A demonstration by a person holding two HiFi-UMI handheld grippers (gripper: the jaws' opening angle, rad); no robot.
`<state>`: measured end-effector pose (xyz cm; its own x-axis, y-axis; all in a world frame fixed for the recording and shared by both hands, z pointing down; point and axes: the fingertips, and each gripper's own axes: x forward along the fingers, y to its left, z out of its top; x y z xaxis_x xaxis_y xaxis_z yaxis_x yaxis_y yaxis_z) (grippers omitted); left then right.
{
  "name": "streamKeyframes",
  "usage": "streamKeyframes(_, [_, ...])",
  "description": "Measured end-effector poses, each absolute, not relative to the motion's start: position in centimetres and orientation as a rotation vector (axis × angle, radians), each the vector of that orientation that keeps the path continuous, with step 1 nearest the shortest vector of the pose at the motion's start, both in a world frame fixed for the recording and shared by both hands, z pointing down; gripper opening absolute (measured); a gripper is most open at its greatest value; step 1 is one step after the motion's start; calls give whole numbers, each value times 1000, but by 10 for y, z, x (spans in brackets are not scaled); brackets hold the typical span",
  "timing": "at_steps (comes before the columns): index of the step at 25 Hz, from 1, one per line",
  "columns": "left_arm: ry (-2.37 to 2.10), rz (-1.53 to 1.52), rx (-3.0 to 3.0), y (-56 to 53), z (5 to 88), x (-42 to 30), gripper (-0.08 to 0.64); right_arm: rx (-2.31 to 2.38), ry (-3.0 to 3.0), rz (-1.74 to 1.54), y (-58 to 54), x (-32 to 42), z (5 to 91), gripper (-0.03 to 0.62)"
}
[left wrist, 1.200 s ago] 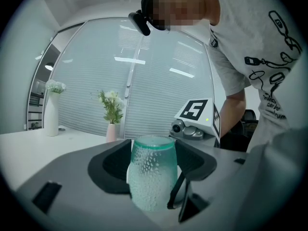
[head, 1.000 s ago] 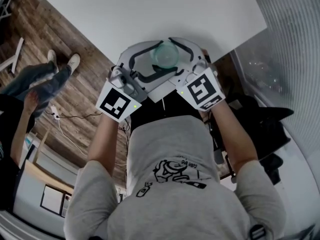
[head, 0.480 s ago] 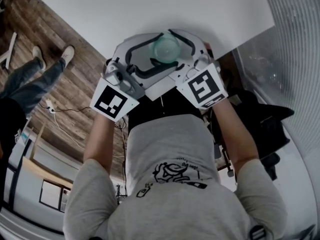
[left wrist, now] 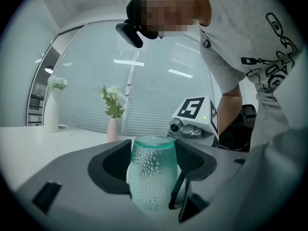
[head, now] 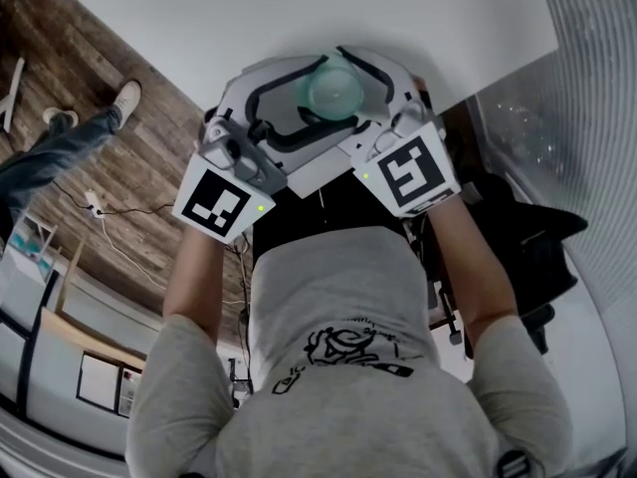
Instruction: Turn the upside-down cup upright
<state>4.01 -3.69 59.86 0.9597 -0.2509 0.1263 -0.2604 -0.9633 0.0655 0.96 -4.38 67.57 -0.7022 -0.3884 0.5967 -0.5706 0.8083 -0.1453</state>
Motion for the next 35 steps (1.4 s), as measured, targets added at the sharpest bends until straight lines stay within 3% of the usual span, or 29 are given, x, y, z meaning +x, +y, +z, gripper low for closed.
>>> streamKeyframes(35, [-409,161,3012,-28,621,36,290,696,-2392,428,-34,8,698,370])
